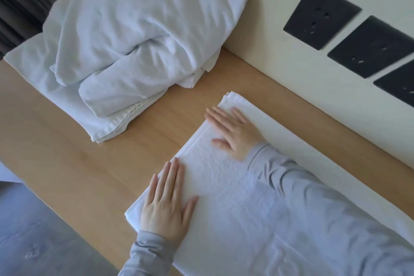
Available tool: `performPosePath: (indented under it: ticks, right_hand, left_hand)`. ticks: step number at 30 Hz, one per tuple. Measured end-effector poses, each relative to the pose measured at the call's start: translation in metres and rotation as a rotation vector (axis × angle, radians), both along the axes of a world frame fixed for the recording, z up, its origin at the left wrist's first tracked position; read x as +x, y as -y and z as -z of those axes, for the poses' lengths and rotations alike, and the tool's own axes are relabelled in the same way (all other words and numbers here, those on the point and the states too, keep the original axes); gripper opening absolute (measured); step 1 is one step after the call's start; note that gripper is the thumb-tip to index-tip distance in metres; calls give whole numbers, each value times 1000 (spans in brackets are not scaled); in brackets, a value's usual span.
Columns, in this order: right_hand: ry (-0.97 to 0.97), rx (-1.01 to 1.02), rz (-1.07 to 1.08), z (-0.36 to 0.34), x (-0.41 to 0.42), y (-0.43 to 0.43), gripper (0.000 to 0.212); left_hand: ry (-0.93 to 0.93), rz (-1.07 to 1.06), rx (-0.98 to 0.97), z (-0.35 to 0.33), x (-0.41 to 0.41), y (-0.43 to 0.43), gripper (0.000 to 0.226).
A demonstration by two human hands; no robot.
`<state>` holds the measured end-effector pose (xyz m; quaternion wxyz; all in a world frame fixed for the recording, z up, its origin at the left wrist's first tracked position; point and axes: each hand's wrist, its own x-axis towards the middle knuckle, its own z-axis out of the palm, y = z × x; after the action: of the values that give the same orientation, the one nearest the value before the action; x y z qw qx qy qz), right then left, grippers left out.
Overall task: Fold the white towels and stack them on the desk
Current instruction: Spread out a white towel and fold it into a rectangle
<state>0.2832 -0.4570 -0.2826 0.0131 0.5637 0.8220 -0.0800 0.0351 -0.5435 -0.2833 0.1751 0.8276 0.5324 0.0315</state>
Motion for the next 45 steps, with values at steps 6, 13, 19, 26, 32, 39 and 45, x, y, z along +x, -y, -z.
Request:
performPosePath:
  ticks: [6, 13, 19, 26, 32, 39, 45]
  right_hand:
    - [136, -37, 204, -1, 15, -26, 62]
    - [-196, 127, 169, -15, -93, 96, 58]
    - [30, -5, 216, -2, 2, 143, 62]
    - [102, -97, 857, -9, 114, 137, 63]
    - [-114, 127, 552, -15, -34, 191, 54]
    - [14, 0, 316, 5, 15, 265, 60]
    - [110, -92, 1002, -2, 201, 304, 69]
  left_hand:
    - [-50, -20, 9, -3, 4, 0, 74]
    - [-72, -10, 6, -7, 7, -1, 80]
    - [-79, -10, 40, -3, 5, 1, 79]
    - [-108, -9, 71, 0, 8, 3, 82]
    - [21, 91, 110, -15, 57, 44, 64]
    - [-15, 190, 98, 0, 66, 63, 64]
    - [-44, 170, 113, 2, 72, 66, 67]
